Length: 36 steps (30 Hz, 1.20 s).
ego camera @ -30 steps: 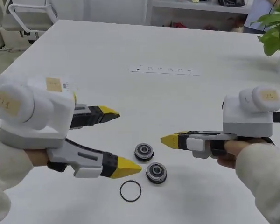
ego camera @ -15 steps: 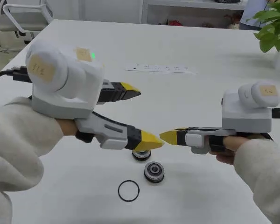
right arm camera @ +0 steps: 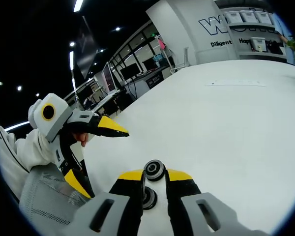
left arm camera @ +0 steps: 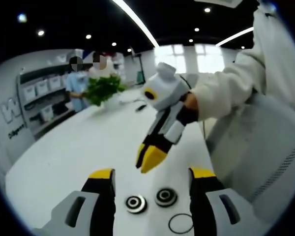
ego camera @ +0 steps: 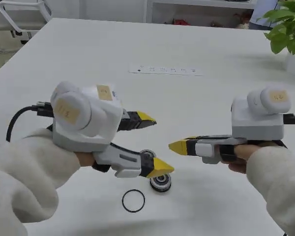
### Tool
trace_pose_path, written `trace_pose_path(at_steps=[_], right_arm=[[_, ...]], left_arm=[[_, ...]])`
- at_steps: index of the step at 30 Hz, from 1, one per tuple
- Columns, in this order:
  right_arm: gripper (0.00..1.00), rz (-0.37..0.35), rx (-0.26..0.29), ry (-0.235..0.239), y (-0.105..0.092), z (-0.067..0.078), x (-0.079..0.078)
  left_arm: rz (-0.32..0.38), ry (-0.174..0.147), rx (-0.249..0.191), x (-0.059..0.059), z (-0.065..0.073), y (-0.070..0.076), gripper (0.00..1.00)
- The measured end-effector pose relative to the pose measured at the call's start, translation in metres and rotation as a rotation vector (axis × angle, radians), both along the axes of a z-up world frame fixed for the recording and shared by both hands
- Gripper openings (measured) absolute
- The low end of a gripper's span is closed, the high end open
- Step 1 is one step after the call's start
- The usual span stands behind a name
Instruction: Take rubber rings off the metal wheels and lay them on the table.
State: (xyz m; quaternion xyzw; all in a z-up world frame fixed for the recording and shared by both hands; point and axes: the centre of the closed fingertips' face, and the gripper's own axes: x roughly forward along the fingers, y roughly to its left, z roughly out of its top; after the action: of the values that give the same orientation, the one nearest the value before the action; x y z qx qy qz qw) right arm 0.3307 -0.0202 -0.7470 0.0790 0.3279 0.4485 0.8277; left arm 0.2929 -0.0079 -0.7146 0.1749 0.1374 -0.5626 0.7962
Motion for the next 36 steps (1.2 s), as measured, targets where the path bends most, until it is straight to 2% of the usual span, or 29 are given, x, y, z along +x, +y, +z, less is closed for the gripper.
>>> trace_pose_path(at_steps=[6, 10, 15, 19, 22, 27, 36], right_arm=[[0.15, 0.042, -0.051, 0.001, 0.001, -0.01, -0.005], [0.17, 0.088, -0.087, -0.012, 0.003, -0.013, -0.011], [0.21, 0.173, -0.151, -0.042, 0.003, -0.02, -0.018], [0.24, 0.233, -0.169, -0.072, 0.004, -0.021, -0.021], [0.29, 0.279, -0.178, -0.079, 0.007, -0.025, -0.028], [0.32, 0.355, -0.219, -0.084, 0.009, -0.035, -0.038], [0.35, 0.406, -0.274, -0.089, 0.008, -0.048, -0.046]], left_arm=[[0.004, 0.012, 0.0, 0.001, -0.01, 0.002, 0.55], [0.016, 0.048, -0.024, 0.002, -0.015, 0.004, 0.54], [0.037, 0.061, -0.039, 0.006, -0.019, 0.006, 0.53], [0.059, 0.077, -0.054, 0.008, -0.021, 0.009, 0.51], [0.054, 0.085, -0.049, 0.006, -0.025, 0.008, 0.48], [0.053, 0.093, -0.044, 0.004, -0.029, 0.006, 0.45], [0.033, 0.102, -0.028, -0.002, -0.038, 0.0, 0.37]])
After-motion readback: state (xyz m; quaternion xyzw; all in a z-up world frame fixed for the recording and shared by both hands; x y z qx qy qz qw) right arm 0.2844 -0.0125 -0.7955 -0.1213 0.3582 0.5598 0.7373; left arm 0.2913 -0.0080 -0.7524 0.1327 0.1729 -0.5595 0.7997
